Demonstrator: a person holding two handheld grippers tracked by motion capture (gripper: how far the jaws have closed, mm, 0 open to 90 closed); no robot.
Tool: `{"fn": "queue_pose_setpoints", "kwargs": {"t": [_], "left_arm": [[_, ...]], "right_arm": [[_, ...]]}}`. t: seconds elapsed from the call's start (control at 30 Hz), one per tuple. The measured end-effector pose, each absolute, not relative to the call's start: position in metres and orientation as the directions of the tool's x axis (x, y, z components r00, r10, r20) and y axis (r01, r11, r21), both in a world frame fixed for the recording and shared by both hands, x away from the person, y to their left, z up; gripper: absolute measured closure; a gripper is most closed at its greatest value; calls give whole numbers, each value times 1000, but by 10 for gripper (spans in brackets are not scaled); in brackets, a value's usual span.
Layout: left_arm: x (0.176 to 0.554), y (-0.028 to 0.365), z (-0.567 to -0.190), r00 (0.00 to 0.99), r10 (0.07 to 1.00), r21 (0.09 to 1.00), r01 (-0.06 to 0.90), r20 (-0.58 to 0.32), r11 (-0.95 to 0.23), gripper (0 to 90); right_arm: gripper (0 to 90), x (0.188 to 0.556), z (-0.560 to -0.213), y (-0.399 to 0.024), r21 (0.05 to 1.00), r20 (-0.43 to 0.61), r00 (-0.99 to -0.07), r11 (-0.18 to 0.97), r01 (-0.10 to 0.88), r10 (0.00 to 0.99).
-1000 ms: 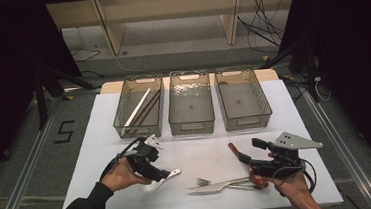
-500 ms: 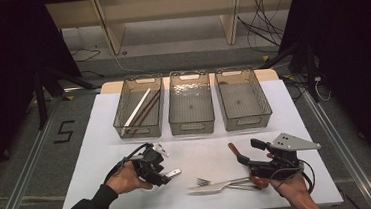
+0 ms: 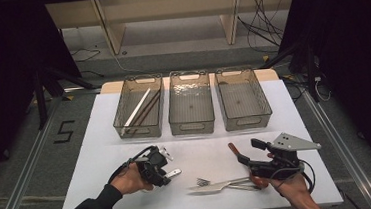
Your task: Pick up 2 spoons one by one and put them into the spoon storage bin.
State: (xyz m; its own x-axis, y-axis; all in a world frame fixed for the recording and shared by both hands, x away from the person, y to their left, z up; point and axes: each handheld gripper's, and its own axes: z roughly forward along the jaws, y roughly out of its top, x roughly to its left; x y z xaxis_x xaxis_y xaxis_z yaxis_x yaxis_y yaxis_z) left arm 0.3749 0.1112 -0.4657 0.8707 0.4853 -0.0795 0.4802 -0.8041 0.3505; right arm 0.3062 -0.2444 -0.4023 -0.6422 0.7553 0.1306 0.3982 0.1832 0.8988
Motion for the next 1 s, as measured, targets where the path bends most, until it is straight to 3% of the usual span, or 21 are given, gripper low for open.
{"fn": "queue_pose_setpoints", "kwargs": {"t": [0.27,0.6,1.0], "left_arm": [[376,112,-465,884,461,345,455,-70,-821,723],[378,116,-461,884,461,359,457,-81,-814,733],[382,127,-450,863,499,437,480,-78,-761,736]], "right_arm": [[293,306,-402,-244,898,129,-640,185,399,757],[294,306,-402,-244,899,128,-641,184,397,757],[294,306,-401,-245,901,127,-641,182,393,757]]}}
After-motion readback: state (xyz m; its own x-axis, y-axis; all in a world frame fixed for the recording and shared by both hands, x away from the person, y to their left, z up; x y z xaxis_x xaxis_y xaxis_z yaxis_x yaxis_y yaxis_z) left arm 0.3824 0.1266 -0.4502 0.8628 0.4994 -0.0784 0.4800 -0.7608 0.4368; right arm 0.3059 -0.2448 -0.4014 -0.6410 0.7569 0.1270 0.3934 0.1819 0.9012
